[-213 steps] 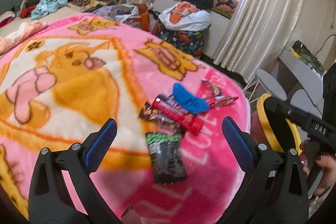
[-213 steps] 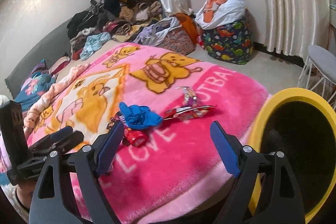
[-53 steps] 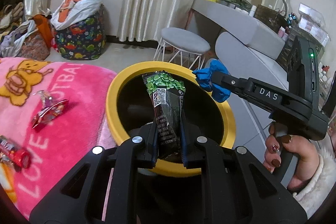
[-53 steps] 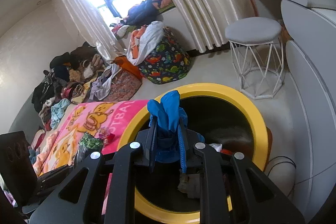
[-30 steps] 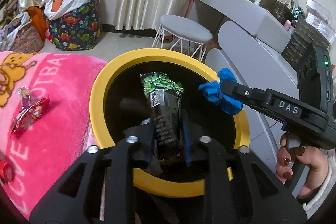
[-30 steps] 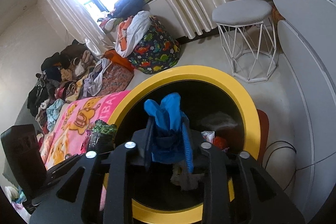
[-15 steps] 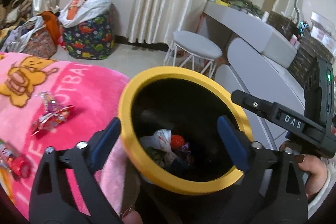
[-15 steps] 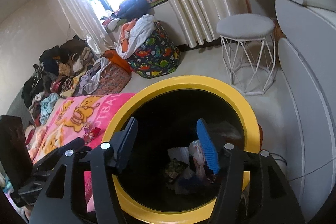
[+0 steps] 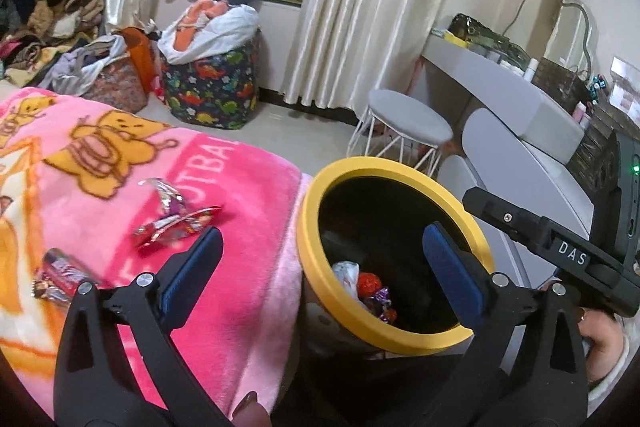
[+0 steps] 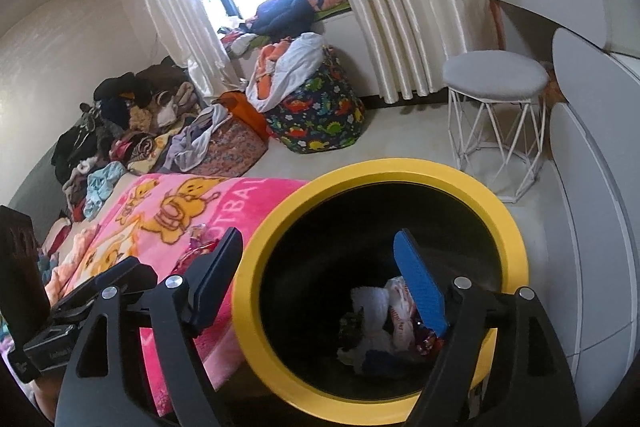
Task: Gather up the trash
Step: 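Move both open tools back toward the red and brown wrappers on the blanket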
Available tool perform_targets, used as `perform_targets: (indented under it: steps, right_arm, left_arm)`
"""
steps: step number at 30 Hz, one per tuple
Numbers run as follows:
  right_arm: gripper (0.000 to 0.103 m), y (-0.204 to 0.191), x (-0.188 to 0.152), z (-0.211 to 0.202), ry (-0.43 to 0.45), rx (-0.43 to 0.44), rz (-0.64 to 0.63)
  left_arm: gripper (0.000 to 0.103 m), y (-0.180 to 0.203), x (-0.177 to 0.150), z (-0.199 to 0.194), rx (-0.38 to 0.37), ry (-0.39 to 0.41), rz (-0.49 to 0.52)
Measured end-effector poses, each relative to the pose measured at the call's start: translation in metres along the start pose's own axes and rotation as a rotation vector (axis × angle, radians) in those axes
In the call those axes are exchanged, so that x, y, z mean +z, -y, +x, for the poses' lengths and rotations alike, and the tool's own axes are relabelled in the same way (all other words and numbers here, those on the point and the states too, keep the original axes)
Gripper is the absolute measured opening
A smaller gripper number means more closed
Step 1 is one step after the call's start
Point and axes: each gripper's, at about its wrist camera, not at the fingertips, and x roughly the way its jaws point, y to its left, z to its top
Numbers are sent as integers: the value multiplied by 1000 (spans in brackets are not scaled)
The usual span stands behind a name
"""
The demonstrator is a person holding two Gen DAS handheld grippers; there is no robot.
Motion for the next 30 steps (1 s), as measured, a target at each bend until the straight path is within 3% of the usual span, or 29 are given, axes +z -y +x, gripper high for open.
perform_targets:
  steps: [30]
  right_arm:
    - [81, -78, -4, 6, -32, 89, -145]
  left_arm:
    - [92, -62, -6, -57, 106, 93, -103]
